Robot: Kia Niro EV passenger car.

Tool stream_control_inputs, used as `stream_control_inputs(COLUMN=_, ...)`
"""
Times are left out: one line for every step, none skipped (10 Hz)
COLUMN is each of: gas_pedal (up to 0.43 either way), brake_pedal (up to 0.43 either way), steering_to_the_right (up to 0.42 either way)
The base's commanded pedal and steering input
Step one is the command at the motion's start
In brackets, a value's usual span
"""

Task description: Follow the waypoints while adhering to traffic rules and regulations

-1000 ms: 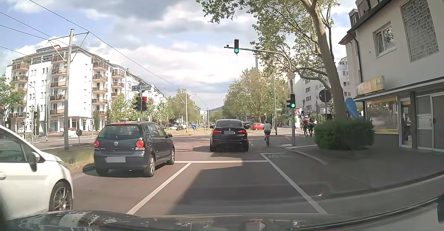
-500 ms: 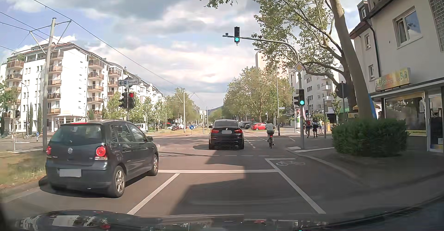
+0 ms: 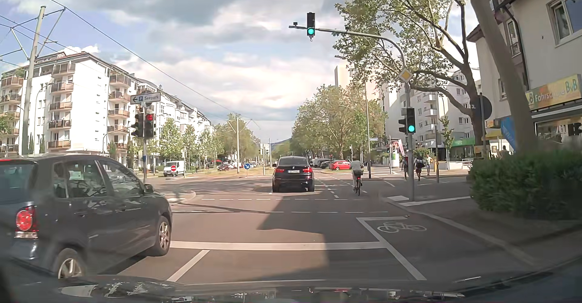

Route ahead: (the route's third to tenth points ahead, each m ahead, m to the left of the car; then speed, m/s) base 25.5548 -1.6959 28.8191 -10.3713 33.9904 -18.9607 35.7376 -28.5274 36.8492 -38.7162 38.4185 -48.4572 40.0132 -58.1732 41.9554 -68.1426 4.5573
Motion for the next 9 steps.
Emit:
stream_control_inputs(gas_pedal=0.059, brake_pedal=0.0, steering_to_the_right=0.003)
stream_control_inputs(gas_pedal=0.059, brake_pedal=0.0, steering_to_the_right=0.002)
stream_control_inputs(gas_pedal=0.059, brake_pedal=0.0, steering_to_the_right=0.003)
stream_control_inputs(gas_pedal=0.059, brake_pedal=0.0, steering_to_the_right=0.003)
stream_control_inputs(gas_pedal=0.059, brake_pedal=0.0, steering_to_the_right=0.003)
stream_control_inputs(gas_pedal=0.059, brake_pedal=0.0, steering_to_the_right=0.003)
stream_control_inputs(gas_pedal=0.039, brake_pedal=0.0, steering_to_the_right=0.003)
stream_control_inputs(gas_pedal=0.0, brake_pedal=0.0, steering_to_the_right=0.002)
stream_control_inputs(gas_pedal=0.0, brake_pedal=0.0, steering_to_the_right=0.003)
